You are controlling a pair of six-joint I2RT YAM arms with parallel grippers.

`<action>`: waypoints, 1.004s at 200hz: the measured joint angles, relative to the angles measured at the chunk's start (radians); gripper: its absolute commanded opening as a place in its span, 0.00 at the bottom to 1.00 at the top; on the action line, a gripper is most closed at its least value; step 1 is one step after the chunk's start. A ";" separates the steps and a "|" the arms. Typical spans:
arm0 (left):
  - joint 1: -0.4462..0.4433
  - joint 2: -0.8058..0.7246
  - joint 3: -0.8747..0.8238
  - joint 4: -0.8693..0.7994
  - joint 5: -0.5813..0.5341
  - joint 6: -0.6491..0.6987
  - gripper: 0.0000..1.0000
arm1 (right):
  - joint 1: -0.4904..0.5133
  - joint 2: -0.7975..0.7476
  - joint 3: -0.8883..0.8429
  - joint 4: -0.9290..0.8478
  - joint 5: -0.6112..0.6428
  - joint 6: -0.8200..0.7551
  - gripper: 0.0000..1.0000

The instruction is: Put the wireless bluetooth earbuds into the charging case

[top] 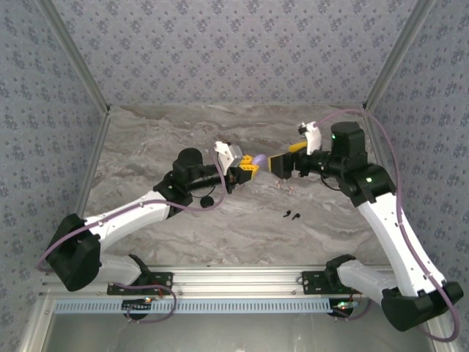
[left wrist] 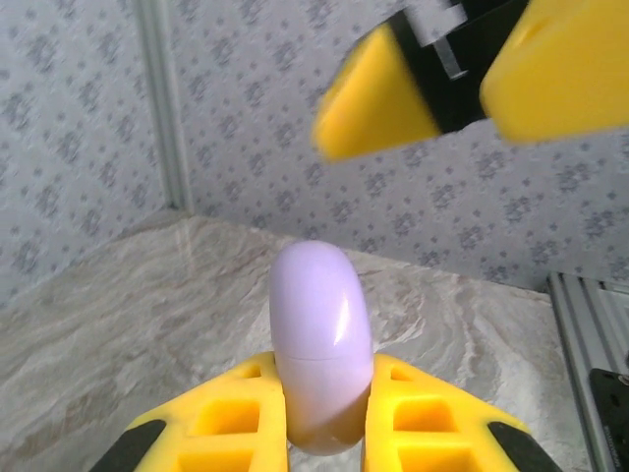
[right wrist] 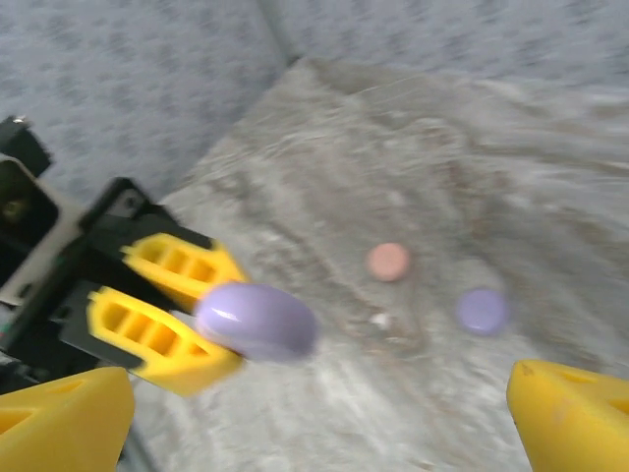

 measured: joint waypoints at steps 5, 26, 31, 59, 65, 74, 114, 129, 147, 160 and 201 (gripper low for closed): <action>0.011 0.000 0.000 -0.014 -0.007 -0.012 0.00 | -0.016 -0.019 -0.013 0.007 0.020 0.005 1.00; 0.051 0.018 0.000 -0.058 -0.034 -0.061 0.00 | -0.079 -0.080 -0.064 0.029 0.071 0.038 1.00; 0.059 0.028 0.000 -0.068 -0.042 -0.072 0.00 | -0.093 -0.088 -0.076 0.036 0.074 0.048 1.00; 0.071 0.149 0.010 -0.133 -0.068 -0.135 0.00 | -0.149 -0.087 -0.128 0.058 0.078 0.103 1.00; 0.071 0.186 0.016 -0.150 -0.070 -0.150 0.00 | -0.155 -0.085 -0.138 0.061 0.078 0.112 1.00; 0.071 0.240 0.028 -0.174 -0.072 -0.173 0.00 | -0.163 -0.081 -0.150 0.063 0.078 0.124 1.00; 0.070 0.446 0.096 -0.252 -0.073 -0.263 0.03 | -0.180 -0.079 -0.163 0.060 0.082 0.145 1.00; 0.066 0.495 0.125 -0.275 -0.073 -0.286 0.06 | -0.184 -0.079 -0.163 0.055 0.087 0.145 1.00; 0.059 0.539 0.159 -0.300 -0.073 -0.303 0.10 | -0.188 -0.079 -0.163 0.053 0.093 0.145 1.00; 0.054 0.560 0.177 -0.314 -0.073 -0.307 0.14 | -0.190 -0.079 -0.163 0.051 0.098 0.145 1.00; 0.049 0.586 0.187 -0.338 -0.080 -0.319 0.31 | -0.191 -0.079 -0.167 0.050 0.104 0.146 1.00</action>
